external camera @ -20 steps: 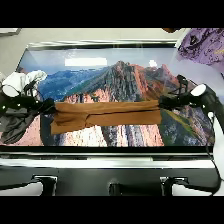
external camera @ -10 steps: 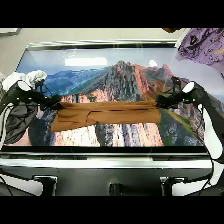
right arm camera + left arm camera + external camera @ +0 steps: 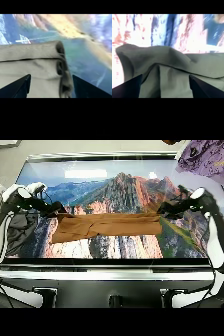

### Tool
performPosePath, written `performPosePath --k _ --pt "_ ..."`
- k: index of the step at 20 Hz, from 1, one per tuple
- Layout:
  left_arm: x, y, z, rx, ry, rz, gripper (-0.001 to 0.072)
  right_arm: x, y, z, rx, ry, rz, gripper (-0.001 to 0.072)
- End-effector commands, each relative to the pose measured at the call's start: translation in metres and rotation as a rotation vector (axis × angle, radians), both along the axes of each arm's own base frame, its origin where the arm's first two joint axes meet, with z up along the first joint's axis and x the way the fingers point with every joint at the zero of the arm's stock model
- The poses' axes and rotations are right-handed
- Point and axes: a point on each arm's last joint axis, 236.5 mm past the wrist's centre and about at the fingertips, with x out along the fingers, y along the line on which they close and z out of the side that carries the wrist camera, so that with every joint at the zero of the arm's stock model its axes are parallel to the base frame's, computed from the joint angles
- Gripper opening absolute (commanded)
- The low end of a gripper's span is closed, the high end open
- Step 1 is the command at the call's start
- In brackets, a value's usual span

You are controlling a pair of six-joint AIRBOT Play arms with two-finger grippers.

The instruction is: Fold the clothes and pants, and hang the long-sleeved shirts on hangers.

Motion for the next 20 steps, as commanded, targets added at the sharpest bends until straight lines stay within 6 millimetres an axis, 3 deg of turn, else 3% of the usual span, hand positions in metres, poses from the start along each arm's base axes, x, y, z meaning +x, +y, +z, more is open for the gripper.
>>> performPosePath --k 1,3,5,7,15,19,20 --pt "0.006 0.027 0.04 0.077 -0.055 0.03 0.0672 -0.022 -0.031 0.018 0.155 0.078 -0.057 0.0609" --pt "0.006 0.031 0.055 0.09 -0.086 0.037 0.0672 -0.025 -0.034 0.01 0.269 0.108 -0.079 0.0614" --pt "0.004 0.03 0.06 0.09 -0.093 0.034 0.0672 -0.031 -0.026 -0.008 0.332 0.168 -0.061 0.0616" --pt "0.004 0.03 0.06 0.089 -0.09 0.035 0.0672 -0.035 -0.017 -0.026 0.365 0.219 -0.048 0.0616" --pt "0.004 0.03 0.06 0.089 -0.092 0.037 0.0671 -0.019 0.017 -0.054 0.398 0.219 -0.032 0.0613" --pt "0.004 0.03 0.06 0.089 -0.093 0.036 0.0671 -0.024 0.031 -0.065 0.361 0.253 0.004 0.0514" --pt "0.004 0.03 0.06 0.089 -0.093 0.036 0.0671 -0.024 0.035 -0.067 0.346 0.251 0.014 0.0443"
